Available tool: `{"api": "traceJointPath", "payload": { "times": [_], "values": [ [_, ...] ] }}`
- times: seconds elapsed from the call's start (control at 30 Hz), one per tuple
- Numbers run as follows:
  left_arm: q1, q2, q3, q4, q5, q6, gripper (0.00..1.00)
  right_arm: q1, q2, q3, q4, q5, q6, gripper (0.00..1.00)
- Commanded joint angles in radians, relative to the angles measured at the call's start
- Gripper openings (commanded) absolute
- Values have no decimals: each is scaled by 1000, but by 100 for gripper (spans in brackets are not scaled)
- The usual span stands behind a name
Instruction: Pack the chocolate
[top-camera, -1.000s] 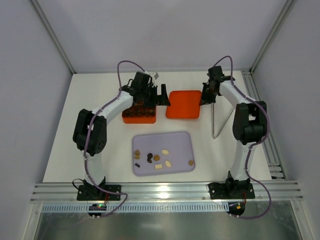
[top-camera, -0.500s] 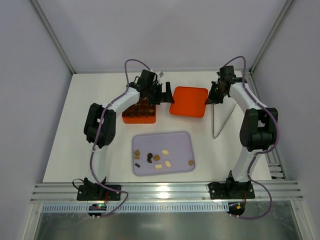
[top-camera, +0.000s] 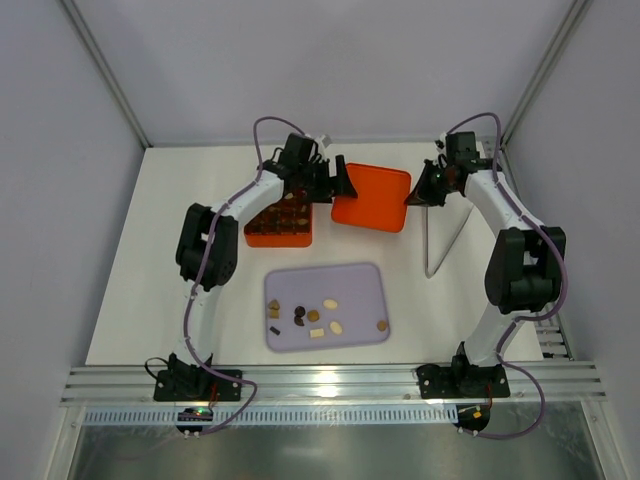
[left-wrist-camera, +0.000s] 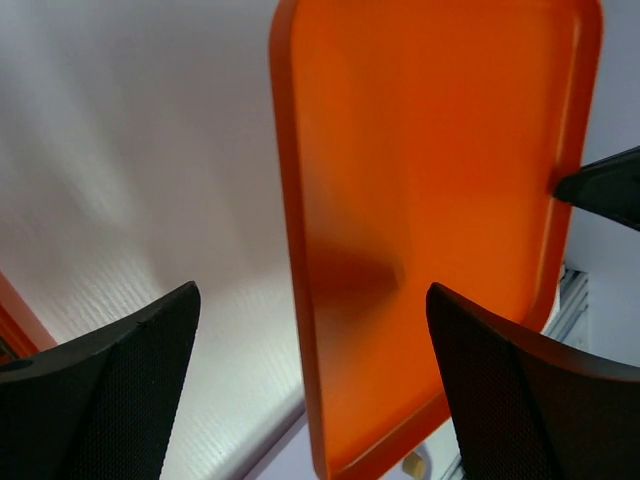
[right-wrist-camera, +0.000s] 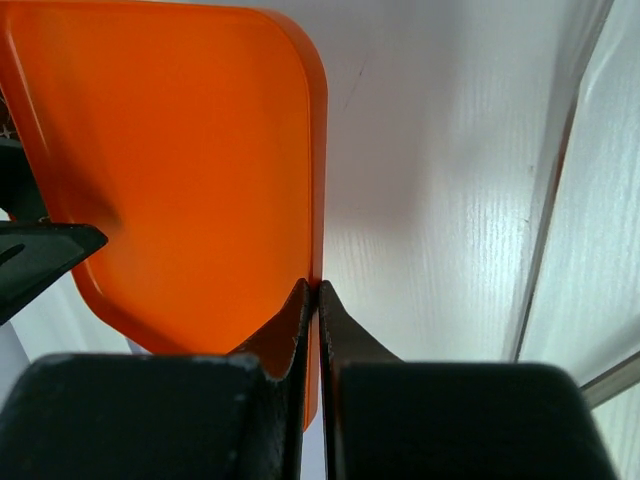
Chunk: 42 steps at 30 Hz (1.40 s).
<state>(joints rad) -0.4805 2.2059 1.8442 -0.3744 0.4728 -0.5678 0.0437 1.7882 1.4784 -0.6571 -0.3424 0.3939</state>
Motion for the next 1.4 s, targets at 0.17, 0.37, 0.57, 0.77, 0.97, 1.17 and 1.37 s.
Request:
{"api": "traceJointPath", "payload": {
  "times": [0.17, 0.37, 0.57, 0.77, 0.97, 1.17, 1.37],
  "values": [
    [6, -28, -57, 203, 131, -167, 65, -2, -61, -58, 109, -109, 59, 4],
    [11, -51, -102, 247, 164, -207, 36, 5, -61, -87, 158, -135, 82, 4],
    [23, -87, -143, 276, 190, -244, 13, 24, -56, -115, 201, -138, 92, 4],
    [28, -130, -171, 272, 201, -273, 0, 73, -52, -130, 223, -83, 79, 4],
    [36, -204, -169, 82, 109, -222, 0, 146, -156, -187, 229, 158, 10, 48],
    [77, -248, -163, -185, 29, -147, 0, 431, -400, -285, 284, 563, -216, 64],
    [100, -287, -160, -328, 15, -110, 0, 790, -460, -359, 382, 823, -448, 65]
  ]
}}
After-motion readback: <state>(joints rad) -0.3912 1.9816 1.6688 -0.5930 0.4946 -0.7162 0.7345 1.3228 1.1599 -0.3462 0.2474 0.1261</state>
